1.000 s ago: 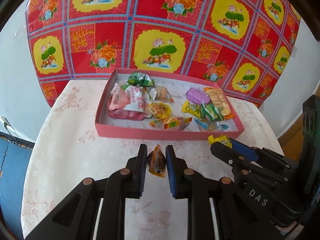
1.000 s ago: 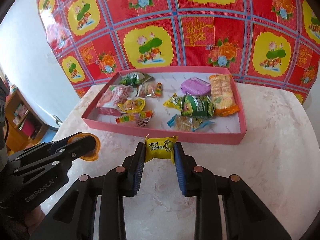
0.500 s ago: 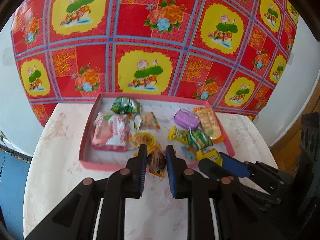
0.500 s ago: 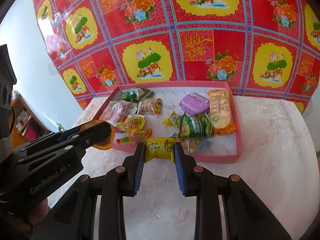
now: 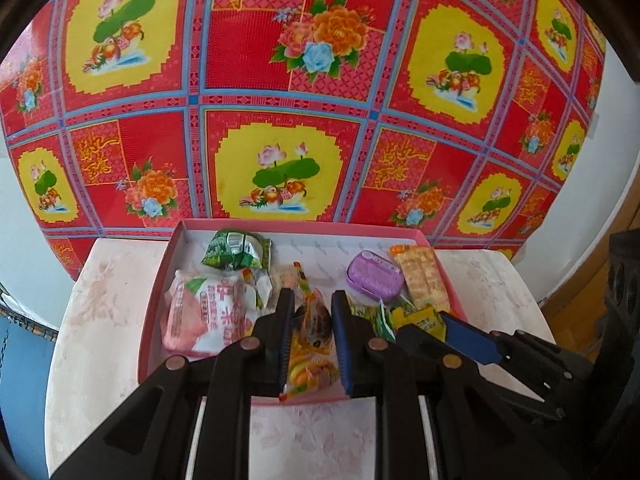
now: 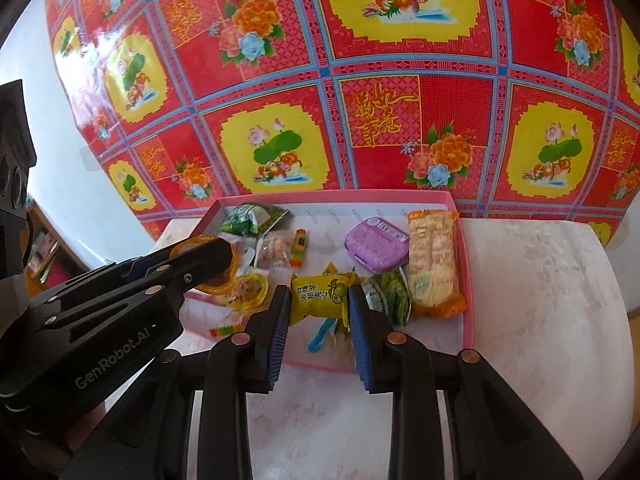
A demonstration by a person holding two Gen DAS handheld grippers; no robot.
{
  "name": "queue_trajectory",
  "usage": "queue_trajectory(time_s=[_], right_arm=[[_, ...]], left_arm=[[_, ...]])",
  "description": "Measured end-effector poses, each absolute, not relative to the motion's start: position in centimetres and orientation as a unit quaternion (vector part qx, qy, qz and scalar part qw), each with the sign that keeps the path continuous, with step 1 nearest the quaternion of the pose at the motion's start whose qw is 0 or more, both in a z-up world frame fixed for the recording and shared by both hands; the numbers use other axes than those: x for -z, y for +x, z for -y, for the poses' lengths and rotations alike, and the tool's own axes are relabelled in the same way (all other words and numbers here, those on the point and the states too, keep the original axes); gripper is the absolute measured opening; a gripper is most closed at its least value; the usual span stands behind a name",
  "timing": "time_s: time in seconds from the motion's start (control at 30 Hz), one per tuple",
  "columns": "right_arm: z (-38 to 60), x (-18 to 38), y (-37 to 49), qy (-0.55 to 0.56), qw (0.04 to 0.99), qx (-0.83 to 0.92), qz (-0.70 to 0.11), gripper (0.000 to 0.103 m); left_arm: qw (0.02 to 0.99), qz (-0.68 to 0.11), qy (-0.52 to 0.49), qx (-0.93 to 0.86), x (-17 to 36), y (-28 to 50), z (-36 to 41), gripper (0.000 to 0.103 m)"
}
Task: Organize snacks
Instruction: 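Carry the orange jelly cup with the left tool while the right tool carries the yellow candy over the tray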
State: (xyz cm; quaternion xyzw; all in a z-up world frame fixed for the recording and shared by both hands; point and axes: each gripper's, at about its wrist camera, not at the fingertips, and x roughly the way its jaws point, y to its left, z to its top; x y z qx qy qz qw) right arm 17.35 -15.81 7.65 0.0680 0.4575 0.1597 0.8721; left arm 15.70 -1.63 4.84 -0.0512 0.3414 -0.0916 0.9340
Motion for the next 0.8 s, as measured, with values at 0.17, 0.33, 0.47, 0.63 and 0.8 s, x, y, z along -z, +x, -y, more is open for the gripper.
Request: queue_trajectory(time_s=[0.17, 0.33, 0.47, 0.63, 0.8], right_arm=[[15.8, -6.9, 18.6, 0.064, 0.872, -0.157, -0.460, 0.030], [16.0, -5.8, 19.7, 0.066, 0.869, -0.152, -0.466, 0.030], [16.0, -5.0, 20.5, 0.060, 0.868, -0.147, -0.471, 0.030], [15.9, -4.4, 21.1, 0.054, 0.867, -0.144, -0.473, 0.031], [15.8, -4.2, 21.3, 0.053, 0.867, -0.143, -0.475, 0.031]], left_arm=[[0.934, -0.344, -0.050, 0.089, -4.3, 17.3, 1.7, 0.019], [0.929, -0.356, -0.053, 0.086, -3.1, 19.0, 1.8, 0.019], [0.925, -0.367, -0.053, 0.085, -2.0, 20.2, 1.8, 0.019], [0.923, -0.372, -0.049, 0.083, -1.2, 21.1, 1.9, 0.020], [0.923, -0.374, -0.048, 0.080, -0.7, 21.5, 1.7, 0.020]])
